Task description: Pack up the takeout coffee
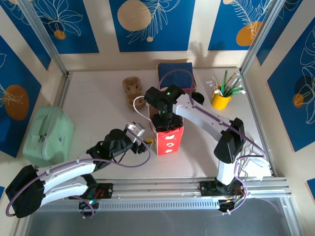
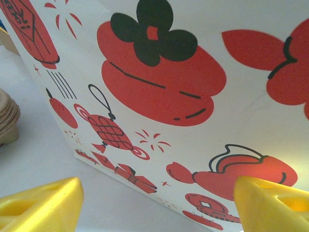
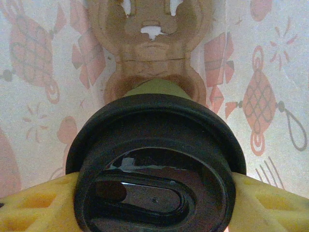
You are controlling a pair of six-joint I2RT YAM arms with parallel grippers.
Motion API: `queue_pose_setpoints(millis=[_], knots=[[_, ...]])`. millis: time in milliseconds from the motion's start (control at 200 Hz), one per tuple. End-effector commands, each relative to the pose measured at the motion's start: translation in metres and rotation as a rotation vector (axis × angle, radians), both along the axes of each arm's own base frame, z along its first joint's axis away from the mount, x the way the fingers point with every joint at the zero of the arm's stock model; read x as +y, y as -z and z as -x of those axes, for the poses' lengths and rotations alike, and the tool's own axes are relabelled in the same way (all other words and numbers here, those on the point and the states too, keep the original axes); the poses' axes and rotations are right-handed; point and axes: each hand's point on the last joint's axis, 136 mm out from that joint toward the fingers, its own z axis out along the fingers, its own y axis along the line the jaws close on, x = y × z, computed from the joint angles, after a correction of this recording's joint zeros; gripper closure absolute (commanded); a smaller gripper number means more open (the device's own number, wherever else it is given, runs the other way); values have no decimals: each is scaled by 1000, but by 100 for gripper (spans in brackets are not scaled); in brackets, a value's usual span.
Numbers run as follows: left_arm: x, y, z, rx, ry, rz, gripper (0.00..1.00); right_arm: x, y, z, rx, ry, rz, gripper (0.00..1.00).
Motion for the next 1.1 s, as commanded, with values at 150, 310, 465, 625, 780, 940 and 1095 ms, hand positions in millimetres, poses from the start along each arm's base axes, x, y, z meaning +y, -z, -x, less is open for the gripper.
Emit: queue_pose_setpoints(millis=[150, 310, 465, 625, 780, 940, 1095], knots=[[-4, -9, -2, -34, 6, 6, 19, 1, -2, 8, 23, 24, -21, 37], [-5, -10, 1, -37, 19, 16, 19, 0, -4, 9, 21, 25, -19, 37], [-5, -10, 3, -38, 30, 12, 19, -1, -5, 9, 18, 29, -18, 37], [8, -13, 3, -78, -6, -21, 16, -2, -4, 10, 21, 30, -15, 37], [19, -16, 3, -102, -35, -39, 15, -2, -5, 10, 16, 32, -18, 37], [24, -15, 2, -108, -57, -37, 15, -1, -6, 9, 12, 34, -21, 37], [26, -16, 1, -115, -66, -39, 15, -3, -6, 10, 17, 33, -17, 37]])
